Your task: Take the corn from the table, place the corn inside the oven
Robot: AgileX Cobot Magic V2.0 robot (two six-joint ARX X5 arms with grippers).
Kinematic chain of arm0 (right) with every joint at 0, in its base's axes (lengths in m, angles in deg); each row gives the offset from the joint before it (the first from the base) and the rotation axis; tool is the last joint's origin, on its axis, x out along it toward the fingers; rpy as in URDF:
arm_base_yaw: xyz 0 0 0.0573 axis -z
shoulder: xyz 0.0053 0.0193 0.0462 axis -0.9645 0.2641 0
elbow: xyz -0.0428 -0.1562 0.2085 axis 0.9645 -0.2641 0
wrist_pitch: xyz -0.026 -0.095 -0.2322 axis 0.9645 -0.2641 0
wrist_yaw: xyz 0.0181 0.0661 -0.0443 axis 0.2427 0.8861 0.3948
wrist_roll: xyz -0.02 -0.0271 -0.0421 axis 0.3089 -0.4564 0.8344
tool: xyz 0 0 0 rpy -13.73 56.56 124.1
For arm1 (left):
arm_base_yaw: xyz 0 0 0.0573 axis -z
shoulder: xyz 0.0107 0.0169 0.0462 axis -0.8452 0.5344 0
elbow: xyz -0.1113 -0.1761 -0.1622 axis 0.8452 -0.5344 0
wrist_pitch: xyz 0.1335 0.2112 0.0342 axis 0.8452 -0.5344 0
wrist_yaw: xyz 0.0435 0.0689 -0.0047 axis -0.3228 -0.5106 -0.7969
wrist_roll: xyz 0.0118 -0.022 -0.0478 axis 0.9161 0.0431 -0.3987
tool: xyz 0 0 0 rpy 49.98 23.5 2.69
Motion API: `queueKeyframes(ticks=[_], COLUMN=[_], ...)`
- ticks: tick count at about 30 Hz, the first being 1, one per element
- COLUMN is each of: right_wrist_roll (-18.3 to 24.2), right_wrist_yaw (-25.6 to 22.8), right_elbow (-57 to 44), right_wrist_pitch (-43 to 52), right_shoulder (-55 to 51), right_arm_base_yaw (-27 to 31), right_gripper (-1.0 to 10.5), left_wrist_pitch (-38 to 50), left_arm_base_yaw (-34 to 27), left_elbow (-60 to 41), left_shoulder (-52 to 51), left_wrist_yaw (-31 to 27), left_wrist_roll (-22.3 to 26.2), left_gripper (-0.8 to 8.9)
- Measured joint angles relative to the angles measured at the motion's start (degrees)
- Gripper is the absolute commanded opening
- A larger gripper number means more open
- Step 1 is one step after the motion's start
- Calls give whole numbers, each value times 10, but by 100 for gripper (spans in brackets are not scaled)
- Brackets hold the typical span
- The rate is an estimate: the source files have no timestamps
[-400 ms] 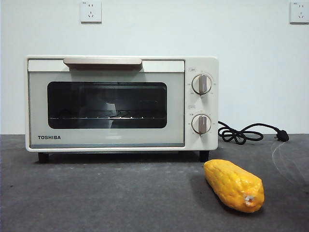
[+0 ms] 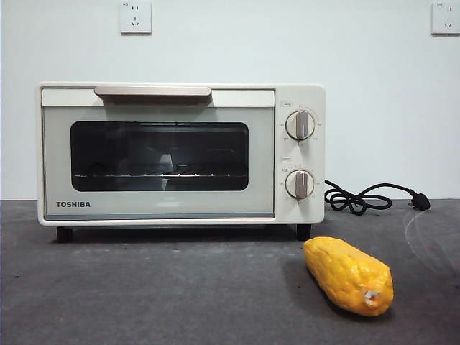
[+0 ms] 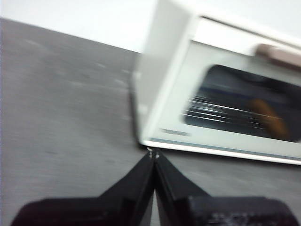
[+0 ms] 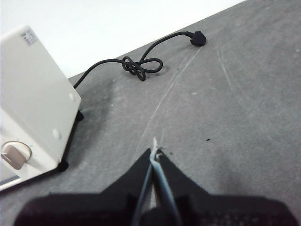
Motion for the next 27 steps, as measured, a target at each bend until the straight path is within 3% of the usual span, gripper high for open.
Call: queueKeyframes(ticks=[7,10,16,22,27], right_wrist_roll=[-23,-26,-42,-51,-52], right_wrist_yaw=[78,101,176,280,352], right_elbow=[2,13,77,158,231], right_wrist_pitch=[73,140,149,119,117], right_shoulder=[1,1,28,122,224], right_arm_base_yaw=[0,0,0,0,0], right_gripper=[0,-2,0,-2,-1], left_wrist_pitch=[8,9,-13,-57,-106], left_arm_base_yaw=[0,0,0,6,21], left_elbow=[32,67,160,280,380], left_shoulder=[29,64,178,320,424], left_wrist_yaw=[152,163,196,242,249], left_wrist_roll=[-34,-34,-28,22,56], left_gripper=[-5,-5,-5,-5,-5])
